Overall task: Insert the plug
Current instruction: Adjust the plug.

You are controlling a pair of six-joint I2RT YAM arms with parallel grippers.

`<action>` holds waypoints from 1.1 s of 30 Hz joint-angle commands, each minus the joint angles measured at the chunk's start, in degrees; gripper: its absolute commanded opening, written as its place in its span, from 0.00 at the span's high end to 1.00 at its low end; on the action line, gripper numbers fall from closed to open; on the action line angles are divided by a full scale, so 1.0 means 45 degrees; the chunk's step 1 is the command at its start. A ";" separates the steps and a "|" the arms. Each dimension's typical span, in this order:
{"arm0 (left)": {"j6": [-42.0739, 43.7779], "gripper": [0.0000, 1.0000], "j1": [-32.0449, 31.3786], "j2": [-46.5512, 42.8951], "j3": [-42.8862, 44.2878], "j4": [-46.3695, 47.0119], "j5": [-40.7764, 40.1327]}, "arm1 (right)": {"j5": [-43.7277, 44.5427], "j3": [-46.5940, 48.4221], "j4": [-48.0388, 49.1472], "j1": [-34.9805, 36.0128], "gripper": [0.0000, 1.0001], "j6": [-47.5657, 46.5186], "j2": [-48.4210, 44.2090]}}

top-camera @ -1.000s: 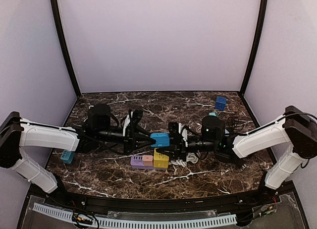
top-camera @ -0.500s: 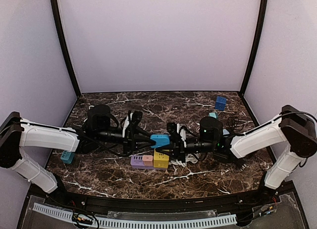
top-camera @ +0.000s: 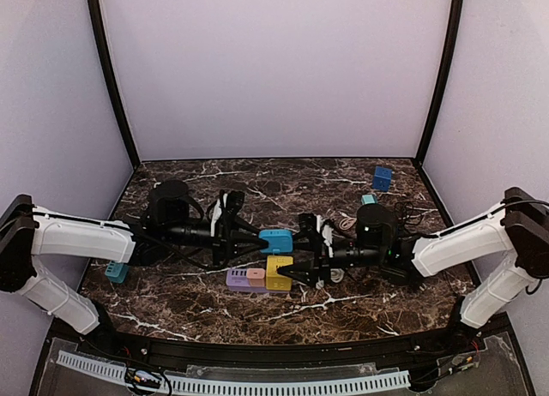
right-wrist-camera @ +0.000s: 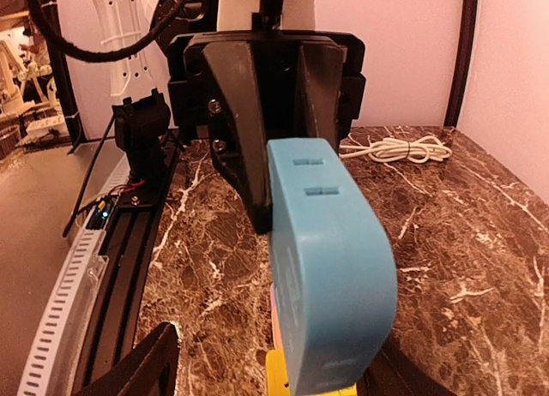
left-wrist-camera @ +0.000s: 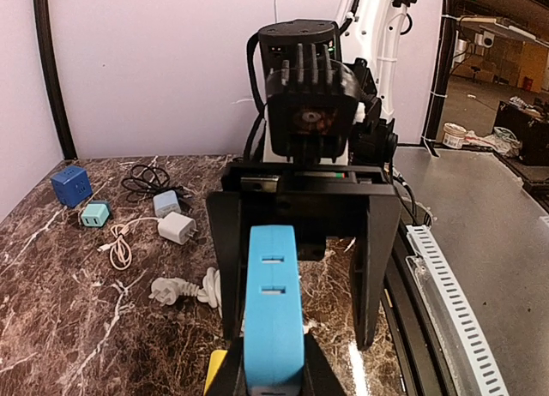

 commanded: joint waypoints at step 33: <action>0.0365 0.52 -0.0453 -0.0160 -0.0878 0.0475 -0.1312 | -0.2148 -0.0142 0.0788 -0.1225 1.00 -0.0771 -0.0737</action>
